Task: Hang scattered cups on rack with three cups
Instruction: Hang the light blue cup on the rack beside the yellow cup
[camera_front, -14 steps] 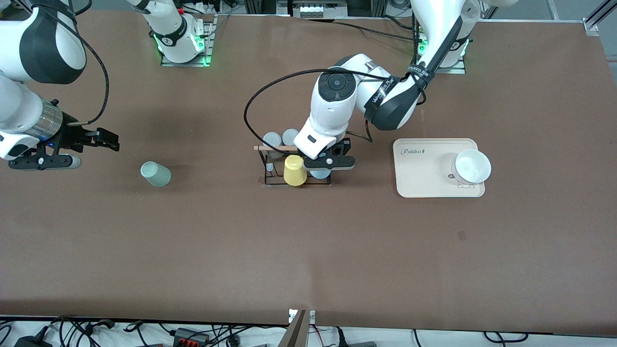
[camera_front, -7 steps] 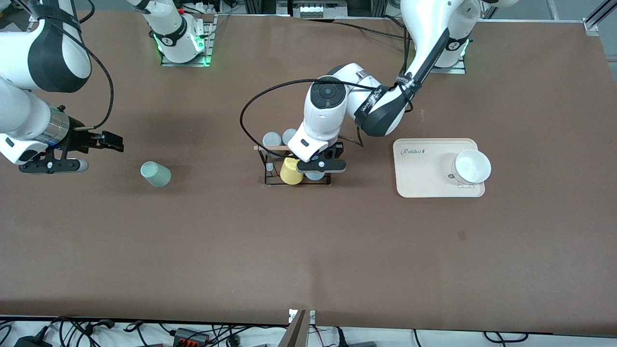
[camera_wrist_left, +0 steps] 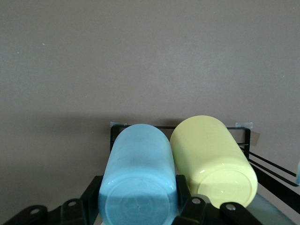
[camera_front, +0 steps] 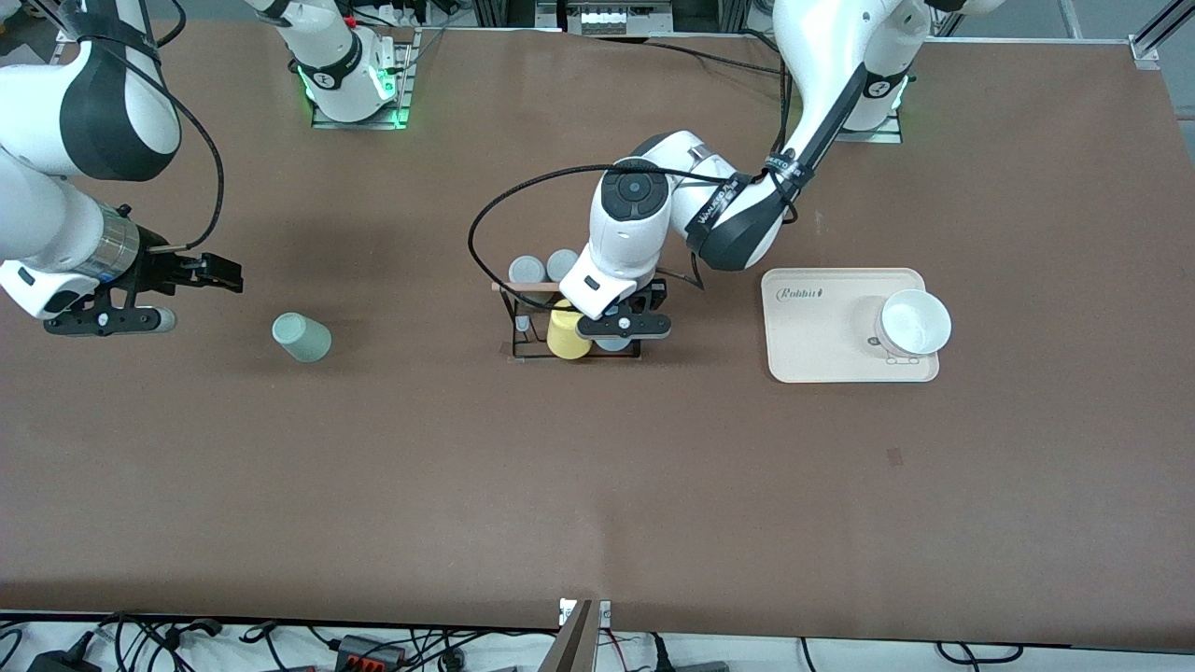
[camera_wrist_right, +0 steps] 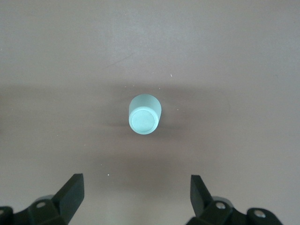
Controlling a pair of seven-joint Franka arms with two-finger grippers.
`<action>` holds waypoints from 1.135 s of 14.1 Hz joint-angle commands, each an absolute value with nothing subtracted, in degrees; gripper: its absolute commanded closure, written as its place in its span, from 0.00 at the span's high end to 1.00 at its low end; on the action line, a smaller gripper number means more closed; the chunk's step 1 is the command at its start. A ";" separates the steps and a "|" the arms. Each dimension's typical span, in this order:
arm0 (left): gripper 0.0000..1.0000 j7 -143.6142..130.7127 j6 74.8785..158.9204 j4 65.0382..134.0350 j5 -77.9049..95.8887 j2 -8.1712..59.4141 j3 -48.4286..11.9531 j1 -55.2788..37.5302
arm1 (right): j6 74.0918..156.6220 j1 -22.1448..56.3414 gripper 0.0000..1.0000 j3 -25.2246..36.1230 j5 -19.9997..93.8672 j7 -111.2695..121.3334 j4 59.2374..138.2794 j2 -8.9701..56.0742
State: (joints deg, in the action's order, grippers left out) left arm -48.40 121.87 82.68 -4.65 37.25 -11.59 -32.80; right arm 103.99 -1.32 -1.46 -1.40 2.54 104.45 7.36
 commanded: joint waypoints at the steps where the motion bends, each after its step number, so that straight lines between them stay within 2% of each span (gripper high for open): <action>1: 0.27 -48.25 121.29 81.39 -5.89 37.97 -11.16 -33.40 | 103.62 -1.23 1.00 -1.67 -1.85 3.43 105.12 6.68; 3: 0.28 -48.25 121.29 81.30 -6.32 38.14 -11.16 -33.31 | 103.62 -1.14 1.00 -1.67 -1.85 3.43 105.12 6.77; 4: 0.41 -48.25 121.29 81.30 -7.20 38.06 -11.16 -33.31 | 103.62 -1.14 1.00 -1.67 -1.85 3.43 105.12 6.68; 5: 0.65 -48.34 121.29 81.30 -8.34 38.06 -11.16 -33.40 | 103.54 -1.14 1.00 -1.67 -1.85 3.43 105.12 6.77; 6: 0.73 -48.25 121.29 81.21 -9.22 37.97 -11.16 -33.31 | 103.45 -1.14 1.00 -1.67 -1.85 3.34 105.29 6.94; 7: 0.76 -48.34 121.12 81.21 -9.75 37.88 -11.25 -33.31 | 103.53 -1.14 1.00 -1.67 -1.85 3.34 105.82 7.38; 8: 0.89 -48.43 121.11 81.21 -9.84 37.71 -11.25 -33.31 | 103.62 -1.14 1.00 -1.67 -1.85 3.25 105.91 8.25; 9: 0.92 -48.43 121.03 81.12 -9.84 37.62 -11.25 -33.22 | 103.88 -1.14 1.00 -1.67 -1.85 3.25 106.00 8.96; 10: 1.00 -48.43 120.94 81.04 -9.84 37.44 -11.34 -33.22 | 104.06 -1.23 1.00 -1.67 -1.85 3.34 105.91 9.92; 14: 1.00 -46.50 120.06 80.95 -9.84 35.69 -11.25 -32.61 | 104.33 -1.32 1.00 -1.58 -2.11 2.99 105.91 11.86; 16: 1.00 -45.88 116.12 80.60 -9.84 33.06 -10.90 -32.26 | 104.59 -1.32 1.00 -1.50 -2.11 2.99 105.91 13.35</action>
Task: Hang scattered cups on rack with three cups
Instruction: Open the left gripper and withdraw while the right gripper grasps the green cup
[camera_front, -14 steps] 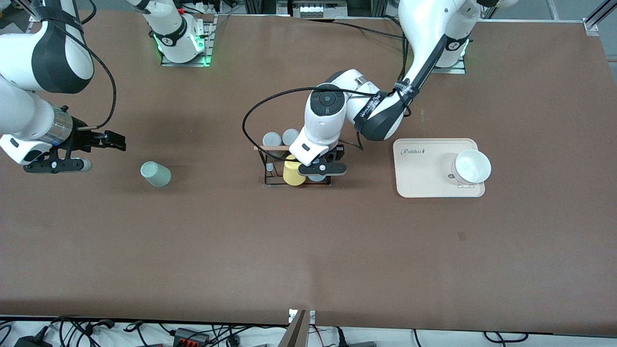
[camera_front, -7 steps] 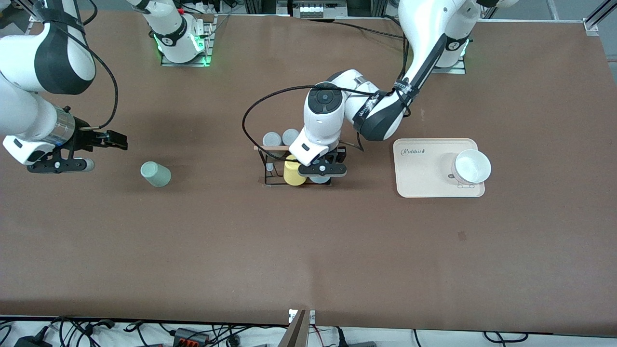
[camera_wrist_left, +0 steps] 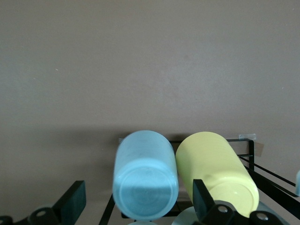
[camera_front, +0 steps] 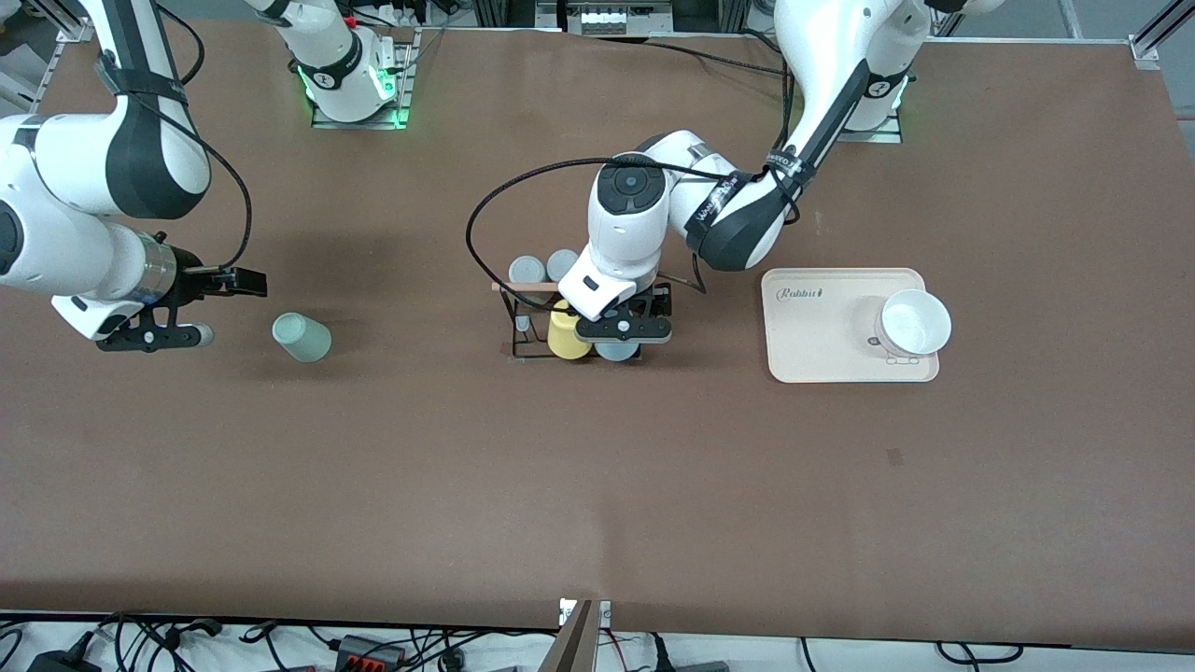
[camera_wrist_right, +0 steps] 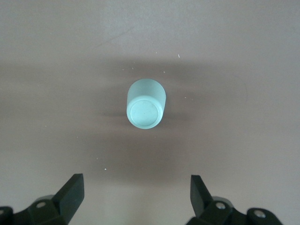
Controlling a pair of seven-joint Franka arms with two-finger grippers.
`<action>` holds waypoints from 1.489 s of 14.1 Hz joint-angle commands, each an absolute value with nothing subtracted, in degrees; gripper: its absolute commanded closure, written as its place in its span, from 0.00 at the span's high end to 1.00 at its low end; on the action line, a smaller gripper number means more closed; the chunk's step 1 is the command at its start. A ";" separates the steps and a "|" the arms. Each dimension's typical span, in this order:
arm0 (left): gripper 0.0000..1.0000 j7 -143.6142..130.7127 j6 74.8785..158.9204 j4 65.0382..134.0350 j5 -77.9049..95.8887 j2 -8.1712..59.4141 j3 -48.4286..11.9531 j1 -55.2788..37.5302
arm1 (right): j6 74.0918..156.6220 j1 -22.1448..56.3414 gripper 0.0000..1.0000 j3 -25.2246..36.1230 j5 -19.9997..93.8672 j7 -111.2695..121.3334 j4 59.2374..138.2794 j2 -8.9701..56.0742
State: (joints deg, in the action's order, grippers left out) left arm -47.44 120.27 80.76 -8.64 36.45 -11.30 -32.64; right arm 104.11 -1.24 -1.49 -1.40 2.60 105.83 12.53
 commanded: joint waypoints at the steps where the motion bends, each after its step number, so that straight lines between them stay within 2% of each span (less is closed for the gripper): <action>1: 1.00 -44.40 114.19 80.60 -9.84 31.22 -10.90 -31.04 | 105.37 -1.32 1.00 -1.58 -2.11 2.73 105.91 14.40; 5: 1.00 -31.92 104.96 80.60 -9.76 24.54 -10.90 -24.45 | 110.02 -1.93 1.00 -1.23 -2.20 2.64 106.52 19.24; 8: 1.00 -24.90 94.61 80.60 -9.49 19.27 -11.51 -18.83 | 116.35 -2.64 1.00 -1.23 -2.64 2.55 109.32 20.04; 12: 1.00 -12.41 88.87 80.60 -8.97 11.97 -11.51 -11.09 | 125.93 -2.46 1.00 -1.23 -2.64 2.11 114.60 20.83; 14: 1.00 -11.95 85.53 80.60 -8.01 9.15 -11.69 -7.40 | 127.09 -2.11 1.00 -1.32 -2.55 1.15 114.87 21.70; 16: 1.00 -11.26 85.08 81.38 -0.57 7.31 -9.77 -3.97 | 127.09 -1.50 1.00 -1.32 -2.55 -0.52 114.96 21.88; 19: 1.00 -4.16 86.30 85.23 1.05 4.15 -1.00 -6.14 | 127.09 -0.97 1.00 -1.32 -2.55 -1.93 115.75 21.97; 21: 1.00 1.21 91.47 89.71 0.53 1.59 2.54 -6.16 | 127.44 -0.97 1.00 -1.32 -2.55 -2.20 115.84 22.67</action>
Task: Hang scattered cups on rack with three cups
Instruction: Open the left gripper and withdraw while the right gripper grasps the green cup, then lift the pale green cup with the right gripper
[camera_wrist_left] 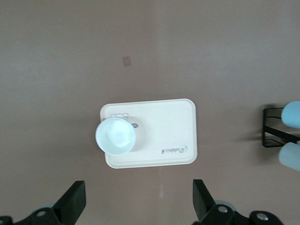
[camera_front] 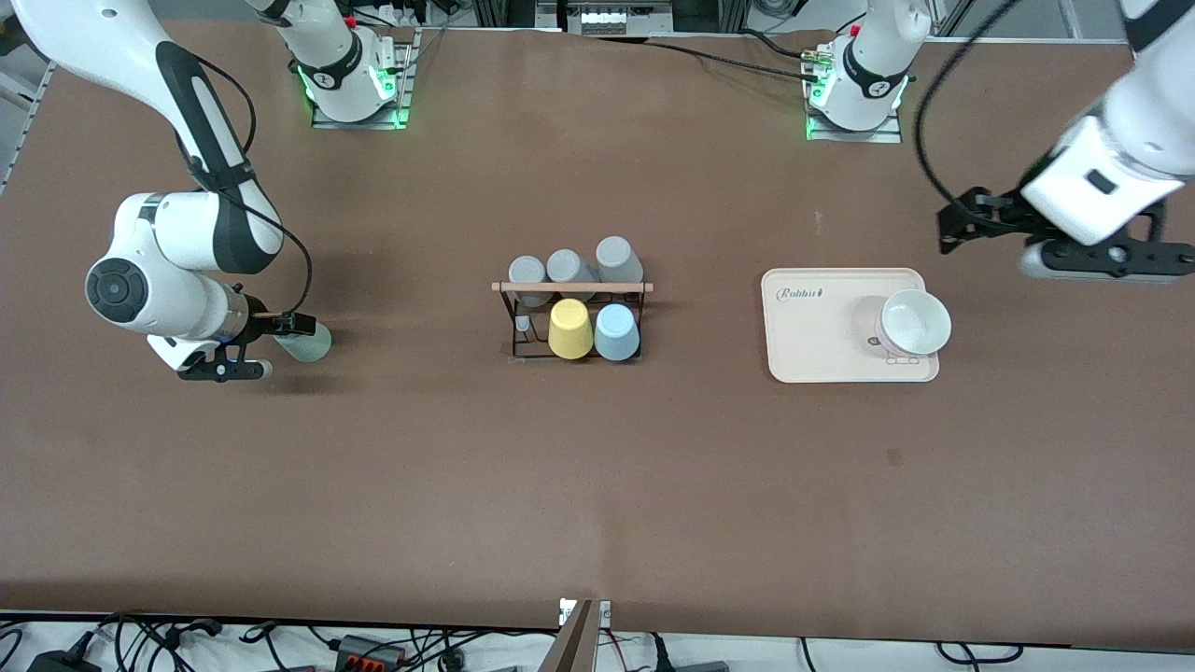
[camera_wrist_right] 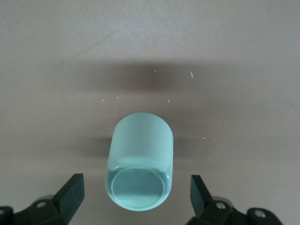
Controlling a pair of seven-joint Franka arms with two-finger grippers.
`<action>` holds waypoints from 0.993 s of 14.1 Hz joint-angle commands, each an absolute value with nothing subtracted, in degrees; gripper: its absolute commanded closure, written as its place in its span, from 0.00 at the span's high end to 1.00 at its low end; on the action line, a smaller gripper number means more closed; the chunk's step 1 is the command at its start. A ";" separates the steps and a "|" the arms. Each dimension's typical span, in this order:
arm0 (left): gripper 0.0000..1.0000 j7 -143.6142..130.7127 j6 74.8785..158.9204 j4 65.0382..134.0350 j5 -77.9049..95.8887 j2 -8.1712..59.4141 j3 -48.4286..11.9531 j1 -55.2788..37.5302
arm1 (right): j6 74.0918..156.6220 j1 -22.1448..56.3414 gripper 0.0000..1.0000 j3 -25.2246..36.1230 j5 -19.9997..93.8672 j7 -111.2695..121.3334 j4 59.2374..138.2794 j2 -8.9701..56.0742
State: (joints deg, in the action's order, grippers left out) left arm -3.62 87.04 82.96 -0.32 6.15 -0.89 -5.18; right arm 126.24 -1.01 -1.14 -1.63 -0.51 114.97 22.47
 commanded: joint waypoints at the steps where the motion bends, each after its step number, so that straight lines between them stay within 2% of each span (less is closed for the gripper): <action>1: 1.00 3.58 92.45 92.09 -0.17 1.15 2.55 -5.98 | 127.88 -0.97 1.00 -1.32 -2.55 -2.20 115.84 22.85; 4: 1.00 4.83 89.40 91.77 -2.72 -0.09 2.37 -5.89 | 128.06 -1.05 1.00 -1.41 -2.20 -2.20 115.84 23.99; 8: 1.00 4.04 90.00 91.06 -2.90 0.26 2.20 -6.06 | 127.62 -1.14 1.00 -1.41 -2.20 -2.20 115.84 24.35; 9: 1.00 4.04 90.78 91.14 -2.81 0.26 2.11 -6.06 | 127.53 -1.14 0.93 -1.41 -2.20 -2.20 115.84 24.35; 11: 1.00 3.78 90.97 91.14 -2.90 0.44 2.11 -6.07 | 127.44 -1.23 0.51 -1.41 -2.20 -2.28 115.49 24.43; 13: 1.00 3.34 90.70 91.23 -2.90 0.44 2.20 -6.15 | 127.35 -1.14 0.31 -1.41 -2.20 -2.29 115.31 24.43; 14: 1.00 3.34 90.79 91.14 -2.90 0.44 2.11 -6.33 | 127.18 -1.14 0.27 -1.49 -2.20 -2.20 115.05 24.26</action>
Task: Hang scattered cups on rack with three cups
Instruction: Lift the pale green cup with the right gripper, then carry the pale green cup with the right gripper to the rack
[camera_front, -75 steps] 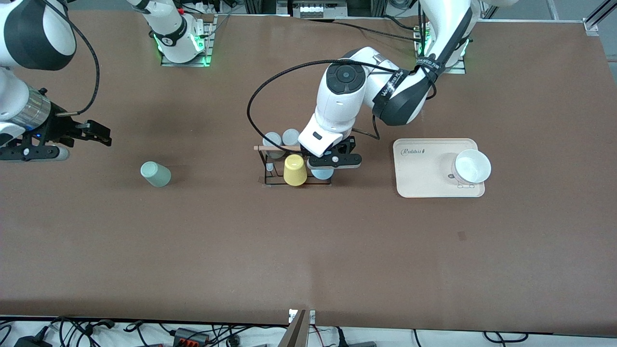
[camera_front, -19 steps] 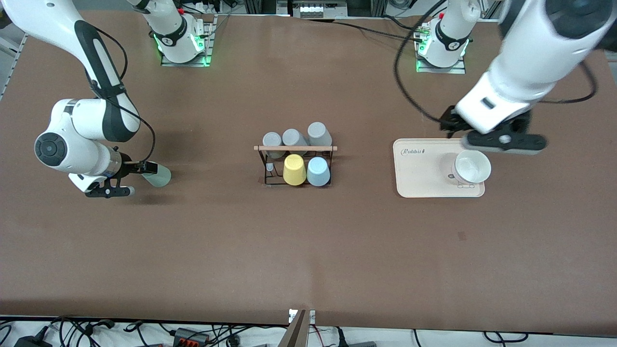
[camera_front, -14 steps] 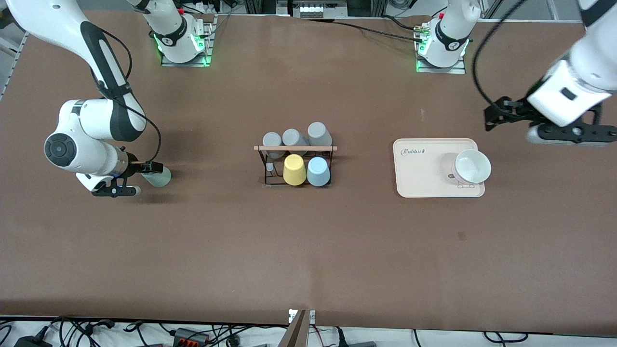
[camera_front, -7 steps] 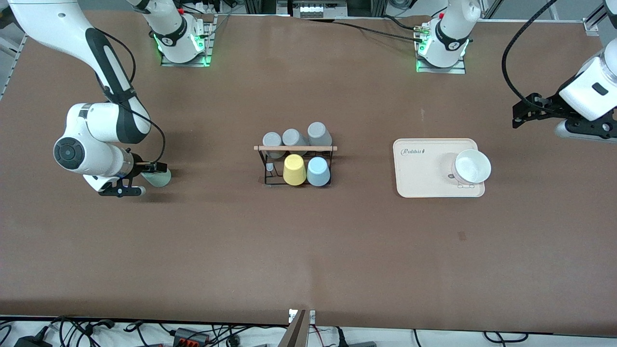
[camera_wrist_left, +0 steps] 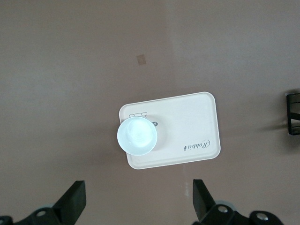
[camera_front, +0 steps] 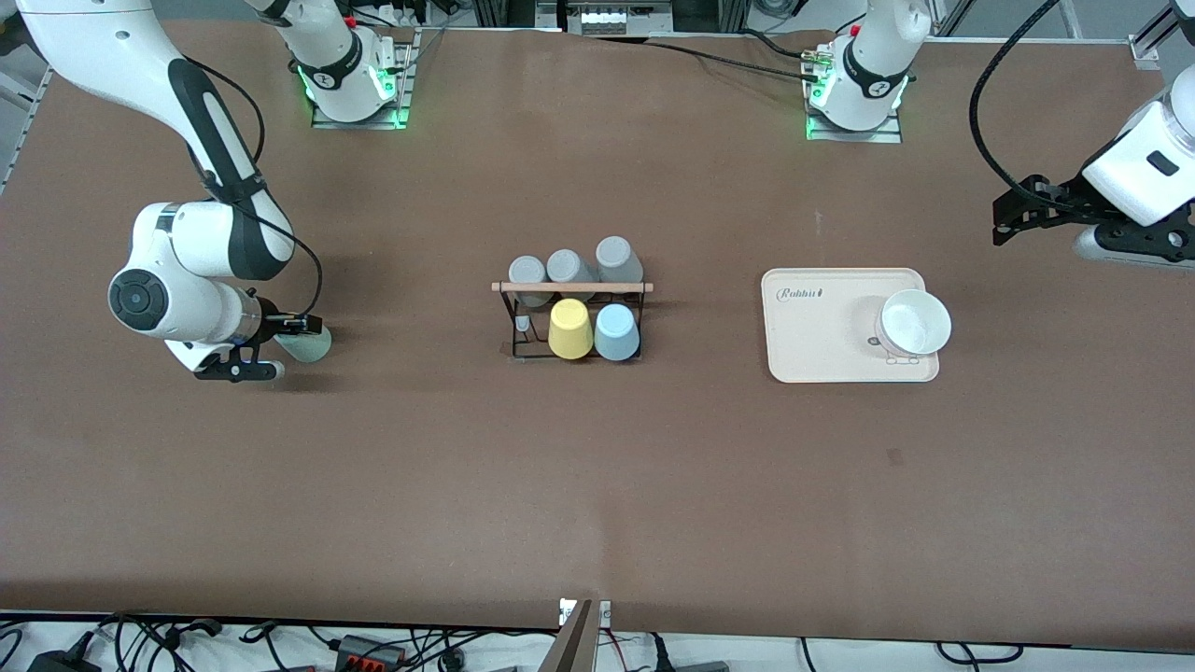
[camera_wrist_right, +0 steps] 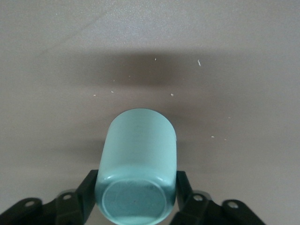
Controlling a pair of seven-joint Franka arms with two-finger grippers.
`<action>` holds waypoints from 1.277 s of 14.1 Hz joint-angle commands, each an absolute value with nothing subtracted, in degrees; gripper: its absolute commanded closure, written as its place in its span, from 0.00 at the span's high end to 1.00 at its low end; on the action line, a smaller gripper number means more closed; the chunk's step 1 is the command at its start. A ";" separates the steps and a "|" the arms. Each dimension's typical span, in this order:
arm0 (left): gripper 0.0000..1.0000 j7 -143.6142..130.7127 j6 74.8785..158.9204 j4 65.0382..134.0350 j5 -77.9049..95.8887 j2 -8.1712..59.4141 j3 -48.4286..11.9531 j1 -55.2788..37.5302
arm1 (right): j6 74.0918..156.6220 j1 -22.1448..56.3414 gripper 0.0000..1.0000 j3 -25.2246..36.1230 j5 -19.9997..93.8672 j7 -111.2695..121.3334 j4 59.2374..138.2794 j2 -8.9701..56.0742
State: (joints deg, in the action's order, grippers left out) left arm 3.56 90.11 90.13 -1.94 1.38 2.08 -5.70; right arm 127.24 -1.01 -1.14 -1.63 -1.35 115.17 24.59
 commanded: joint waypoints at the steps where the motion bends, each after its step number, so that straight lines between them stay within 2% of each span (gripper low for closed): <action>1: 1.00 3.34 90.79 91.14 -2.99 0.44 2.11 -6.33 | 127.09 -1.14 0.24 -1.58 -2.20 -1.94 114.96 23.74; 4: 1.00 3.34 90.53 91.14 -2.99 0.44 2.11 -6.24 | 119.57 -0.53 0.23 -2.02 -1.67 -2.02 110.16 21.80; 9: 1.00 3.34 90.53 91.14 -3.08 0.44 2.11 -6.24 | 99.26 3.59 0.23 -2.64 4.81 -2.55 90.30 21.97; 16: 1.00 3.43 90.88 91.14 -3.16 0.62 2.11 -6.33 | 98.52 16.94 0.23 -2.64 6.42 -25.45 84.47 22.32; 18: 1.00 3.34 91.05 91.14 -3.16 0.70 2.11 -6.33 | 98.61 20.38 0.23 -2.72 6.59 -31.44 81.49 24.60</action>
